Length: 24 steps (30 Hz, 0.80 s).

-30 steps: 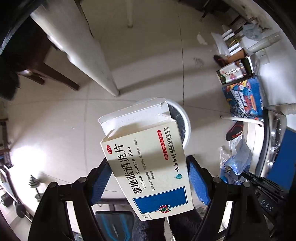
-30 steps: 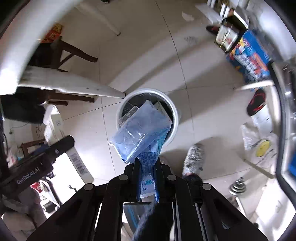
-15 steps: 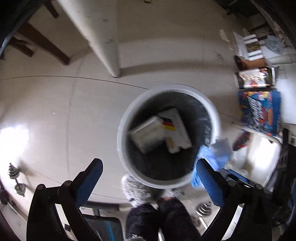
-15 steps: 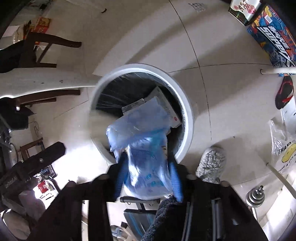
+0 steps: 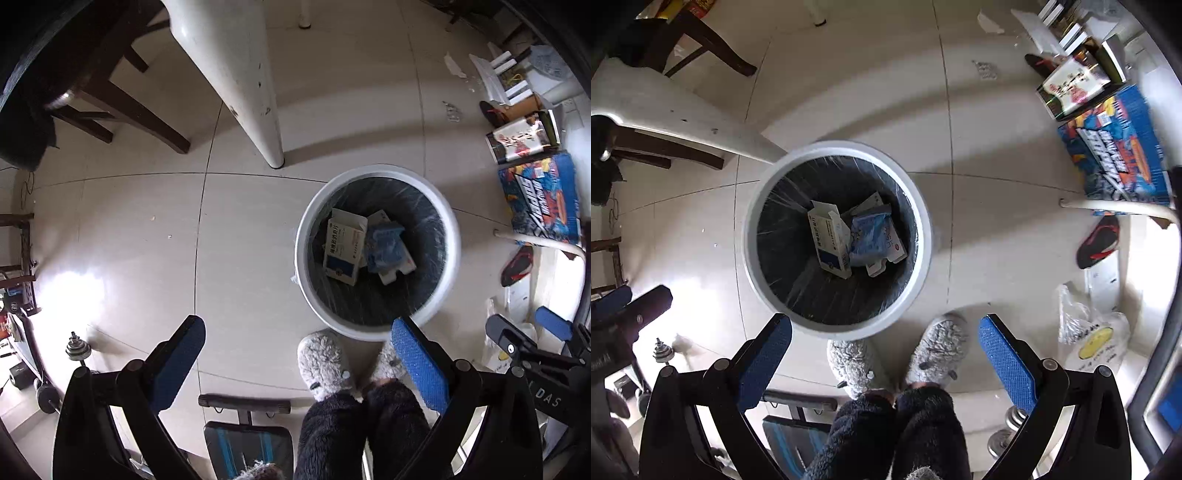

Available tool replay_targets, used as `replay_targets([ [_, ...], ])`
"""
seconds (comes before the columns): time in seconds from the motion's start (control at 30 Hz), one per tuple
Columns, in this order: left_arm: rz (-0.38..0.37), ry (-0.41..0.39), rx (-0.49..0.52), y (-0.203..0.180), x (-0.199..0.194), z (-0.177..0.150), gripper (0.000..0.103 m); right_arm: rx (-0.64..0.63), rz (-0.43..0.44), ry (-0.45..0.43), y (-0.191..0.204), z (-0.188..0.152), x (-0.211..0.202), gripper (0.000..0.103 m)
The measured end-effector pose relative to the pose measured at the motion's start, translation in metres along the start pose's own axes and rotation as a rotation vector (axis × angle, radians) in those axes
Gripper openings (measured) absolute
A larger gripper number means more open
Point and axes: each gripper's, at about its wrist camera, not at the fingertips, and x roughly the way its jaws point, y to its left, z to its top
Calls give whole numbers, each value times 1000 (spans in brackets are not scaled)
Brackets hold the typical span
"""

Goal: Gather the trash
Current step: 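Move both tools back over the table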

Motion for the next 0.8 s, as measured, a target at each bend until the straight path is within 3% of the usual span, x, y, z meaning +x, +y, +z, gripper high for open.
replay_targets([
  [0.27, -9, -13, 1, -5, -92, -36, 103, 1, -26, -41, 8, -30, -102, 102],
  [0.53, 19, -66, 29, -6, -203, -70, 103, -2, -8, -91, 15, -71, -236, 102],
  [0.7, 60, -127, 10, -14, -275, -72, 103, 45, 61, -132, 12, -85, -321, 102],
  [0.8, 54, -207, 5, -29, -320, -57, 103, 76, 90, -171, 2, -78, -371, 102],
])
